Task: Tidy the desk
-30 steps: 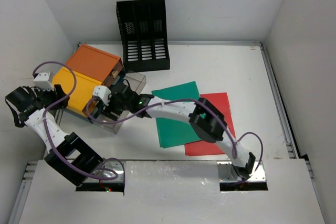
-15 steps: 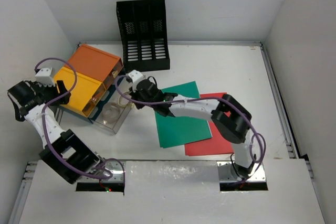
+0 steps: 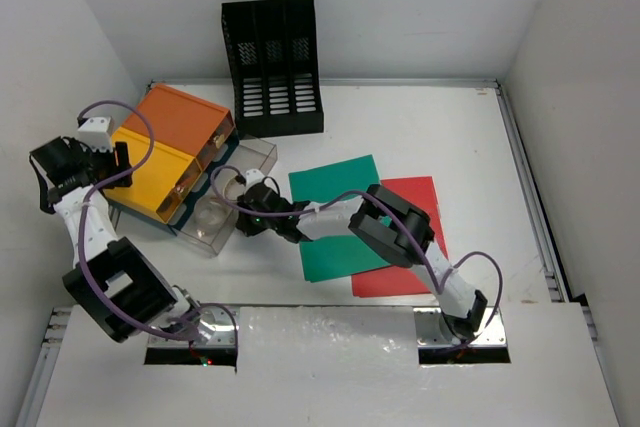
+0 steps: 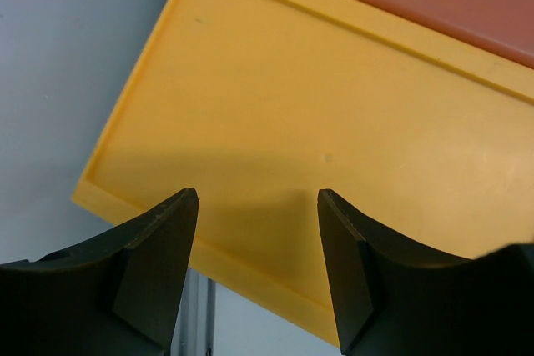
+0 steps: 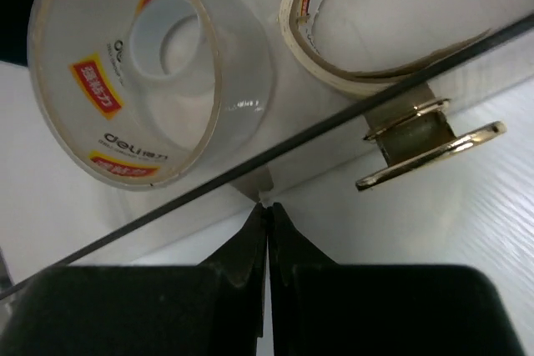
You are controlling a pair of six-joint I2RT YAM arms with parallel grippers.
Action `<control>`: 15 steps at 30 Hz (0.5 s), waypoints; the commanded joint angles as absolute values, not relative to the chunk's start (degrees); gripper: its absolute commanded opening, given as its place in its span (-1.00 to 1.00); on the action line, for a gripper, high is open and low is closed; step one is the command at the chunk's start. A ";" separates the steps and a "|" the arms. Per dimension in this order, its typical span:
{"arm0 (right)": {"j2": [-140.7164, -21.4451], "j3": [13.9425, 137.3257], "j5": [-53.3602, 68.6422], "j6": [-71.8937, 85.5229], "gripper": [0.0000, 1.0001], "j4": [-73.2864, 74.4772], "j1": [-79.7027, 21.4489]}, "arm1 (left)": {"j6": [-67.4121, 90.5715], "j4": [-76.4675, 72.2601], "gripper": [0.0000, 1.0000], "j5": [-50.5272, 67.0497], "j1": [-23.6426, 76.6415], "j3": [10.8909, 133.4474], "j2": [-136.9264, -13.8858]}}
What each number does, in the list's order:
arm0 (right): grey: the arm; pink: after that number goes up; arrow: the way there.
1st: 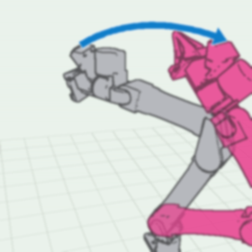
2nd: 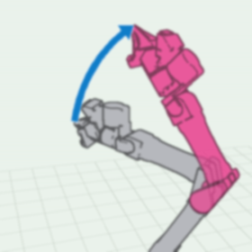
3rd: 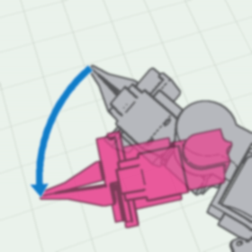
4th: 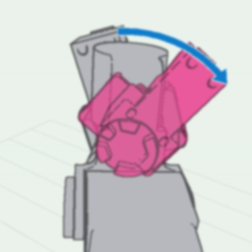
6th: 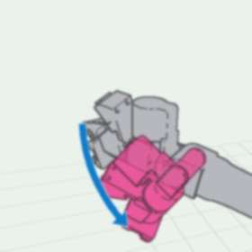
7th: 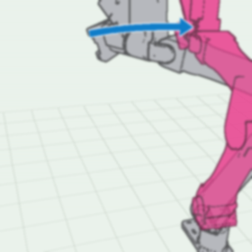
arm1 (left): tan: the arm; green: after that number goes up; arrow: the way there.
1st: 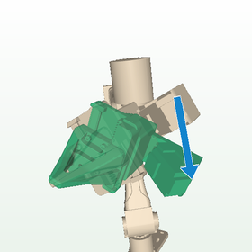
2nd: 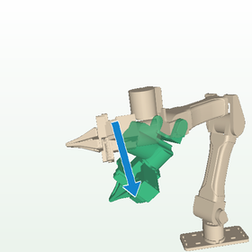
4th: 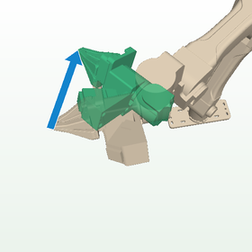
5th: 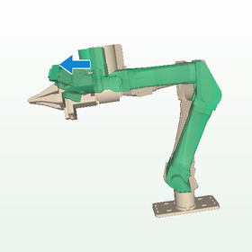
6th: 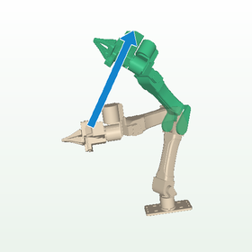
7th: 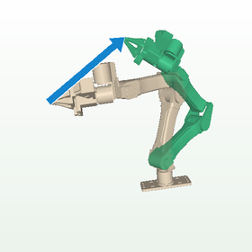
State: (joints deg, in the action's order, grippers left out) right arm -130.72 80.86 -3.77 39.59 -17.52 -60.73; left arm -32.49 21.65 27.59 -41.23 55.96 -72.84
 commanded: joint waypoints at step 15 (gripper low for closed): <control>-148.79 104.82 -7.38 36.49 -1.00 -40.69 -60.38 | -37.79 18.89 0.15 31.64 -41.31 52.21 -76.64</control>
State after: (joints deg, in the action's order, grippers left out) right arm -146.61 98.15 -5.56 40.23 -32.01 -60.62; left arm -35.57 17.58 30.85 -41.23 53.45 -75.18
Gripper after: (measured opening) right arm 0.002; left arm 0.576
